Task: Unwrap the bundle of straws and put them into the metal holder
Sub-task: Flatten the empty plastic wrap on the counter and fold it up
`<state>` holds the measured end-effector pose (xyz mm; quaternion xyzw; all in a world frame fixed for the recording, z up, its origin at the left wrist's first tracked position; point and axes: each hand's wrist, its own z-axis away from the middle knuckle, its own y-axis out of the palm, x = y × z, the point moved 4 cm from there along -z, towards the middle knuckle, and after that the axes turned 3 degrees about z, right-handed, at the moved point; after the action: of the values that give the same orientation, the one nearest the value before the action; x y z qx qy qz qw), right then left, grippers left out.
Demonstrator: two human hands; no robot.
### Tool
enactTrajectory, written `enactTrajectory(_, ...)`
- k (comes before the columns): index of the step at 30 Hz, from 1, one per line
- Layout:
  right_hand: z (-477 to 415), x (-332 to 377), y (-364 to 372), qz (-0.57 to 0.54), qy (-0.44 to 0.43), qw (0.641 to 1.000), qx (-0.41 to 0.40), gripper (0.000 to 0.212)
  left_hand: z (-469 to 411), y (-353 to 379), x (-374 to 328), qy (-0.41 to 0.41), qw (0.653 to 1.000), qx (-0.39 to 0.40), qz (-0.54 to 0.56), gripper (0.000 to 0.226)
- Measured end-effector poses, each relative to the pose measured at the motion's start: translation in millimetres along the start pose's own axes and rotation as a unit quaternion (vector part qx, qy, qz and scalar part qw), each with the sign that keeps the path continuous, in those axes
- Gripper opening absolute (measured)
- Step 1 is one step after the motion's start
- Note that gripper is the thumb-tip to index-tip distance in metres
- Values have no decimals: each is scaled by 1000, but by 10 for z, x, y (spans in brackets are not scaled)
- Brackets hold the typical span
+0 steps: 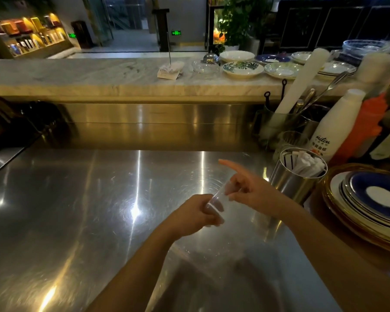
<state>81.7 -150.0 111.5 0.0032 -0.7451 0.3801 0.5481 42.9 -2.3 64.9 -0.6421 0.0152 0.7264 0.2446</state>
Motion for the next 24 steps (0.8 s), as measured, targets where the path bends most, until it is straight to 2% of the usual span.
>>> enactTrajectory(7, 130, -212, -60, -121, 119, 985, 7, 50, 50, -210, 129, 0, 978, -75, 196, 10)
enactTrajectory(13, 234, -506, 177, -262, 186, 946, -49, 37, 29, -269, 321, -24, 934, -155, 321, 20)
enactTrajectory(16, 208, -585, 321, -238, 189, 951, -53, 33, 1, -232, 408, -40, 923, -181, 338, 20)
enactTrajectory(18, 175, -646, 357, -233, 198, 948, -91, 35, -10, -227, 464, -56, 917, -212, 333, 26)
enactTrajectory(21, 131, -763, 389, -221, 220, 938, -151, 42, -11, -233, 561, -99, 926, -262, 253, 41)
enactTrajectory(24, 84, -896, 435, -184, 239, 933, -196, 53, -18, -221, 656, -111, 938, -281, 170, 56)
